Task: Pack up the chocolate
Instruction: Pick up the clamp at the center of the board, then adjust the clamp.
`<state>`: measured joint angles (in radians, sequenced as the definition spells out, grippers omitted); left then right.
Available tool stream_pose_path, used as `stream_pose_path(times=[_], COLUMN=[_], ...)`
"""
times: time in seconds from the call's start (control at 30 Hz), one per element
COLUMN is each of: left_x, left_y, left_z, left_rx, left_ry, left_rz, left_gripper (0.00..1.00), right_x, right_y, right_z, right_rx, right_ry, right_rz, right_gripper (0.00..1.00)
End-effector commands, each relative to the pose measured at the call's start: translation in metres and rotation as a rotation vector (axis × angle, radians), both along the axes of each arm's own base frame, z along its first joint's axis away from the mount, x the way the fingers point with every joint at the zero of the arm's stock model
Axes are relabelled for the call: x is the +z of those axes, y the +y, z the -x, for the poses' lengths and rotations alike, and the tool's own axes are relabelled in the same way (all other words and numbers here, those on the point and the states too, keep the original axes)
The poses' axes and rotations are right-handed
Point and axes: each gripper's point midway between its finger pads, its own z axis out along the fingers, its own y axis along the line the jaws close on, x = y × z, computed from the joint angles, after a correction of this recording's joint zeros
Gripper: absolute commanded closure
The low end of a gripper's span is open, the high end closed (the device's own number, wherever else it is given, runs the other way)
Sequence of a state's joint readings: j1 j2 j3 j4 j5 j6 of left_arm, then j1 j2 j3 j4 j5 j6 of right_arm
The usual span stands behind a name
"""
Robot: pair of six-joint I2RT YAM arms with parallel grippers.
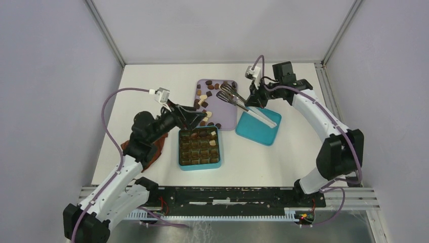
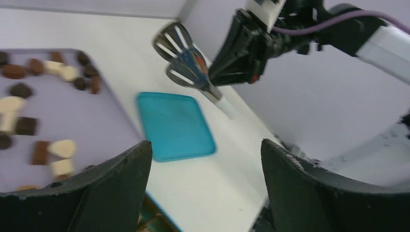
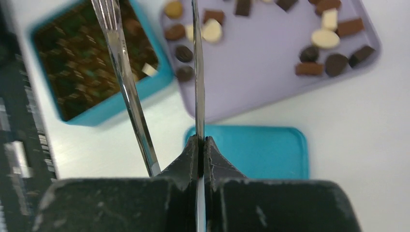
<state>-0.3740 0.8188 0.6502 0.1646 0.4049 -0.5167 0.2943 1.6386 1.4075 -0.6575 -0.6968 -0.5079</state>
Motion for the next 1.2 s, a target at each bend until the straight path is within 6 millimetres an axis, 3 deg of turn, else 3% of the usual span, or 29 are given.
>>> stream_pose_path(times=[0.0,0.13,0.23,0.3,0.63,0.83,1.0,1.17], left_x=[0.070,0.089,0.088,0.090,0.103,0.109,0.114,0.115], left_y=[-0.047,-0.082,-0.105,-0.115,-0.145,-0.159,-0.163,-0.164], left_z=[0.056,0.065,0.055,0.048,0.022,0.024,0.026,0.026], left_rx=[-0.273,-0.328,-0.355,-0.362,-0.357,-0.419,-0.445,-0.449], left_ry=[-0.112,-0.180,-0.167,-0.167,-0.169,-0.181,-0.195,-0.217], left_rz=[0.316,0.308,0.285,0.285,0.281,0.286,0.283,0.263], left_gripper=[0.12,0.20,0.29,0.34,0.42,0.56,0.59,0.97], right_x=[0.064,0.113,0.143,0.153,0.159,0.152,0.145,0.138], right_y=[0.031,0.042,0.047,0.047,0.043,0.043,0.044,0.043], right_z=[0.045,0.066,0.081,0.089,0.105,0.099,0.090,0.083], right_rx=[0.128,0.169,0.209,0.226,0.238,0.214,0.190,0.164], right_ry=[0.050,0.129,0.173,0.182,0.163,0.158,0.141,0.131], right_rz=[-0.321,-0.516,-0.632,-0.669,-0.684,-0.675,-0.648,-0.629], right_gripper=[1.00,1.00,1.00,1.00,1.00,1.00,1.00,1.00])
